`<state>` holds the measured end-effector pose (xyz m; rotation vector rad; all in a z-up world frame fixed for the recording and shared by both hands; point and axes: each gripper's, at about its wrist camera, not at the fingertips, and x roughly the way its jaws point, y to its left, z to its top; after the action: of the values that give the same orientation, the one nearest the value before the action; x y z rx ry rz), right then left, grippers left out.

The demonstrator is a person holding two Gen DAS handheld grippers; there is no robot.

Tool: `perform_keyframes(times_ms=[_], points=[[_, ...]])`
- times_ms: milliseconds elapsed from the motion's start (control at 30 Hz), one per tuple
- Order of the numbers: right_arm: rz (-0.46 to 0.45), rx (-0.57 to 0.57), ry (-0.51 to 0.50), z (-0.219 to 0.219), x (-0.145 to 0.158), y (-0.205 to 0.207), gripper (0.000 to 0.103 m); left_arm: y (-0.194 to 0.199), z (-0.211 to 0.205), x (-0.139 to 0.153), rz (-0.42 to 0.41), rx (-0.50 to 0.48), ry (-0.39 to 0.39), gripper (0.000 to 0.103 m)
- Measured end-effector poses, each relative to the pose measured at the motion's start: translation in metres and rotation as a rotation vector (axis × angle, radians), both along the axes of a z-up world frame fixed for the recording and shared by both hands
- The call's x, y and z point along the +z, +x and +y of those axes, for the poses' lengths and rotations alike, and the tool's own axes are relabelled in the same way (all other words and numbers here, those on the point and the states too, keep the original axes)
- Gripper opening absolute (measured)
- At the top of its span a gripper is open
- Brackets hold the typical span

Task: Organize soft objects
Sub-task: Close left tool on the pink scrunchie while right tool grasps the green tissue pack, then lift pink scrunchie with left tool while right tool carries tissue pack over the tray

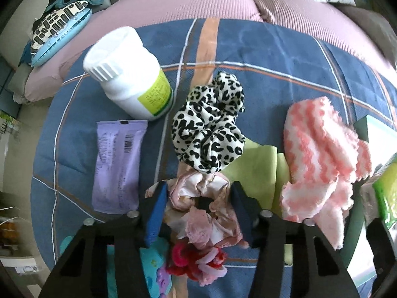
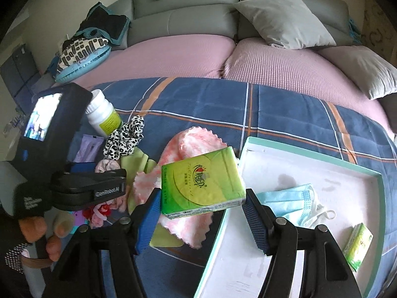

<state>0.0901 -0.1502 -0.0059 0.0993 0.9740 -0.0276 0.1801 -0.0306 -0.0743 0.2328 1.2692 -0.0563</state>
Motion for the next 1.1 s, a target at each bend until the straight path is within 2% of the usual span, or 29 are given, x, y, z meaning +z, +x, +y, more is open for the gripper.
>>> perform_keyframes(times_ms=[167,333,733,1100], points=[[0.002,-0.003,0.001,0.000,0.001,-0.001,0.068,0.001,0.001,-0.004,-0.003,0.008,-0.020,0.027],[0.002,-0.008,0.007,-0.003,0.001,-0.001,0.068,-0.002,0.014,0.001,-0.019,0.033,-0.060,0.020],[-0.005,-0.016,0.015,-0.005,0.004,-0.004,0.068,-0.013,0.046,0.038,-0.113,0.071,-0.127,0.016],[-0.048,-0.023,0.016,-0.010,0.019,-0.012,0.068,-0.042,0.057,0.104,-0.279,0.076,-0.200,0.016]])
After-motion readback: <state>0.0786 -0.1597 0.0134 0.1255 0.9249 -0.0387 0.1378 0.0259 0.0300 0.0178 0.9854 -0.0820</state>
